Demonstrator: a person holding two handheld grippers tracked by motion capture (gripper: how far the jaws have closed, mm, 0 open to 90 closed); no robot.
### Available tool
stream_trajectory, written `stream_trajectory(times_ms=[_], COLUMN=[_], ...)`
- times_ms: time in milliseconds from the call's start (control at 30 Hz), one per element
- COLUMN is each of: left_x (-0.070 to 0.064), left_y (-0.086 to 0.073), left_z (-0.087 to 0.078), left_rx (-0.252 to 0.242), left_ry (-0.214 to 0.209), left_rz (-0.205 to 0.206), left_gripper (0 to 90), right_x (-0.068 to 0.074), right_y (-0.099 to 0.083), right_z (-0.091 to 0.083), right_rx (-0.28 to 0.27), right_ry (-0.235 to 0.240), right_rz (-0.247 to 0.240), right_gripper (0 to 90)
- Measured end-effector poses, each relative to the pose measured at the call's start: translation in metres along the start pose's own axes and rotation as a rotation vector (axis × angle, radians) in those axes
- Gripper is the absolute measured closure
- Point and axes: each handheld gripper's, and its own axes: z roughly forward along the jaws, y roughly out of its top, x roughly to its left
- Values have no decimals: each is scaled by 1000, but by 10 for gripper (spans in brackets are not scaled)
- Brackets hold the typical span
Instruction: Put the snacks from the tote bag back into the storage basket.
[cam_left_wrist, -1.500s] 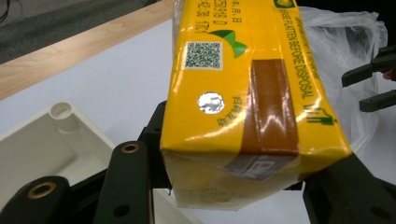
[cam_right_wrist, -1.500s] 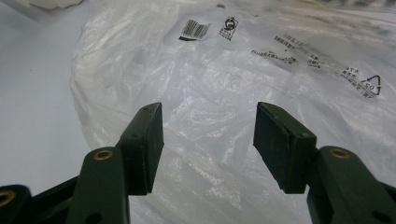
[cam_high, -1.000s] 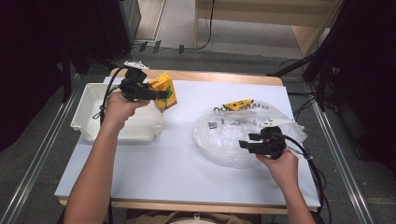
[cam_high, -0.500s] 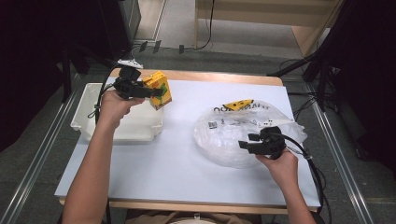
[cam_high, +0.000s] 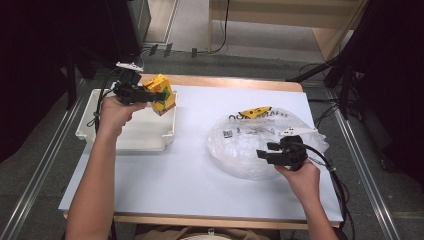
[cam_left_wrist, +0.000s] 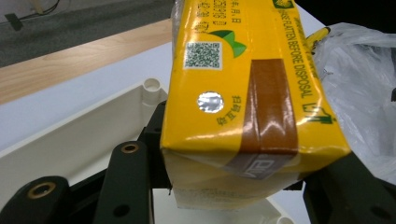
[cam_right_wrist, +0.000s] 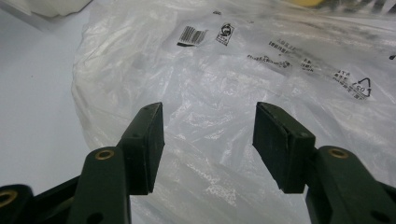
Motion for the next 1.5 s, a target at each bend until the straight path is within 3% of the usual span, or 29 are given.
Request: stream_trajectory(times_ms=[300, 600, 867, 1333, 1500], left_x=[17, 32, 35, 41, 42], left_y=[-8, -20, -26, -27, -28], left_z=[1, 14, 32, 38, 42], left_rx=[-4, -9, 25, 41, 51], left_ry=[31, 46, 43, 98, 100], left_rz=[-10, -58, -68, -58, -57], left_gripper=[518, 519, 519, 518, 518], right_x=[1, 2, 2, 6, 7], right_y=[1, 0, 0, -3, -4], right_z=[-5, -3, -3, -4, -3], right_rx=[-40, -20, -12, -13, -9], right_ry=[38, 8, 5, 4, 10], right_rz=[28, 9, 3, -8, -3], right_gripper=[457, 457, 456, 456, 456])
